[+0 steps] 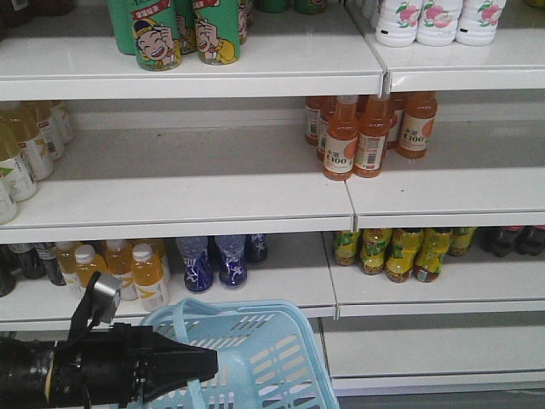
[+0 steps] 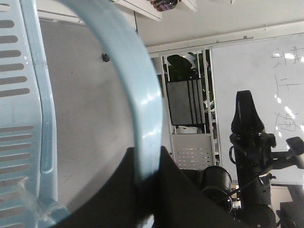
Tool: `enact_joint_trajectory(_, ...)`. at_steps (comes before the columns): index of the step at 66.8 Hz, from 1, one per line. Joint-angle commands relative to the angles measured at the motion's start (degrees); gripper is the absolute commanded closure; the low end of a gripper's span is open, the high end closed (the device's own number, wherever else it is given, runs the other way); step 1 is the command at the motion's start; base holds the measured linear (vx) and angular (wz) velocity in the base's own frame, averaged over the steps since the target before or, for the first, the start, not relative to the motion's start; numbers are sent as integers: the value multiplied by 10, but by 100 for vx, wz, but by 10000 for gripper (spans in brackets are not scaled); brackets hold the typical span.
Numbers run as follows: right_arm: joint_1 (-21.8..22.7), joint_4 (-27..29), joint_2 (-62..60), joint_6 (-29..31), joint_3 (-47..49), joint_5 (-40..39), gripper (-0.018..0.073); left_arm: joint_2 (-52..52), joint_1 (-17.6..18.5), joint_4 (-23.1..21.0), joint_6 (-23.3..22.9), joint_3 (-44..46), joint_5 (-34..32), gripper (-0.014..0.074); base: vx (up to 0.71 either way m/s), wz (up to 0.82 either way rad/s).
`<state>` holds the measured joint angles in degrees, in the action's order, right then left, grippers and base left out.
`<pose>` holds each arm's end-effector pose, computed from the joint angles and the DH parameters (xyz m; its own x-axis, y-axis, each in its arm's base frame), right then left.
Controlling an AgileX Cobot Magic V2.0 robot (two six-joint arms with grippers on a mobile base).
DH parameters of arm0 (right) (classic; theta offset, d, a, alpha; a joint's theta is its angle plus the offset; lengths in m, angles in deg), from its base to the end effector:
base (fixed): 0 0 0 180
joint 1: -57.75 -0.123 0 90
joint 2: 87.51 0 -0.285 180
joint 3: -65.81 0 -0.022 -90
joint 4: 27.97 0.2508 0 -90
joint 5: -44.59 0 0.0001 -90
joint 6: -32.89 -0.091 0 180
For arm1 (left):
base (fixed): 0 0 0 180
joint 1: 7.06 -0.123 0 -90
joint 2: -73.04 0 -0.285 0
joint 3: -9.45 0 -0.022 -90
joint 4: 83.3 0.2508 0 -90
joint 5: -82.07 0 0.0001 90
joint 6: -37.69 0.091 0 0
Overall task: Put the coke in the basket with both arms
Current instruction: 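Lift the basket off the shelf and lower it toward the robot, then hold the basket in the left gripper while turning the base away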
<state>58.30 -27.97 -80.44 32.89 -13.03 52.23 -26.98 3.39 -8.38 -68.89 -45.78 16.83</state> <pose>0.0566 -0.0005 0.1922 -0.0619 0.0006 -0.9981 0.0096 1.0000 0.0000 0.1921 -0.1165 0.1594 -0.9715 -0.1917 -0.1391 0.0758 0.3046 -0.9494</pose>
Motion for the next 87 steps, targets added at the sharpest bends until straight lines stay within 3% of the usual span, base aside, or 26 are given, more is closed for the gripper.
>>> enact_joint_trajectory(1, -2, -4, -8, 0, -8, -42, 568, 24, 2, -37, 8, 2, -138, 603, 0, 0)
enact_joint_trajectory(87, -2, -4, -8, 0, -8, -42, 568, 24, 3, -35, 2, 3, -137, 603, 0, 0)
